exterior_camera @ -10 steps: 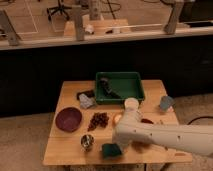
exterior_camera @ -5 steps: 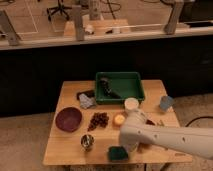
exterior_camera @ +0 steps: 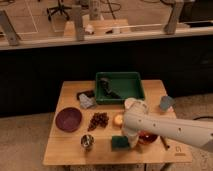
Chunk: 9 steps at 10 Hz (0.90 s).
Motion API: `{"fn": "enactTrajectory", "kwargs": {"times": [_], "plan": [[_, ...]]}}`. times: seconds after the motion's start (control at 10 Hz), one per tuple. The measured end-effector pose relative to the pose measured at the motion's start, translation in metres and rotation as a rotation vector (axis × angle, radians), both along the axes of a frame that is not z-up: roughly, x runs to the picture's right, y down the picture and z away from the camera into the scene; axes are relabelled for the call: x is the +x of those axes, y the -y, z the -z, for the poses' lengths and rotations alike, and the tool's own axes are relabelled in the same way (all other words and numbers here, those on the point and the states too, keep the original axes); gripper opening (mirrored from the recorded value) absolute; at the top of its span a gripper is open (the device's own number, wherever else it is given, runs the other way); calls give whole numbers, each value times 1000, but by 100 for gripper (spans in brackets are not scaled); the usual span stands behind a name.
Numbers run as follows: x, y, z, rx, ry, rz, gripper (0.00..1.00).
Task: Wipe table surface with sponge
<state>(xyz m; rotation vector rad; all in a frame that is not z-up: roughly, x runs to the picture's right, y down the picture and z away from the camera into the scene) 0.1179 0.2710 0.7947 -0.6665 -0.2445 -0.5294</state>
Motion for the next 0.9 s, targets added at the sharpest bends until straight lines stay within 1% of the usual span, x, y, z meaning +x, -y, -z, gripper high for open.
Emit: {"fn": "enactTrajectory", "kwargs": {"times": [0.1, 0.2, 0.4, 0.5, 0.7, 0.8, 0.9], "plan": [[-8, 6, -5, 6, 6, 3, 5], [-17, 8, -6, 6, 12, 4, 5], [-40, 7, -6, 3, 46, 12, 5], [-50, 4, -1, -1, 72, 19, 5], [-64, -7, 15, -4, 120, 46, 5], [-66, -16, 27, -6, 139, 61, 5], [-66, -22, 33, -9, 146, 69, 5]]}}
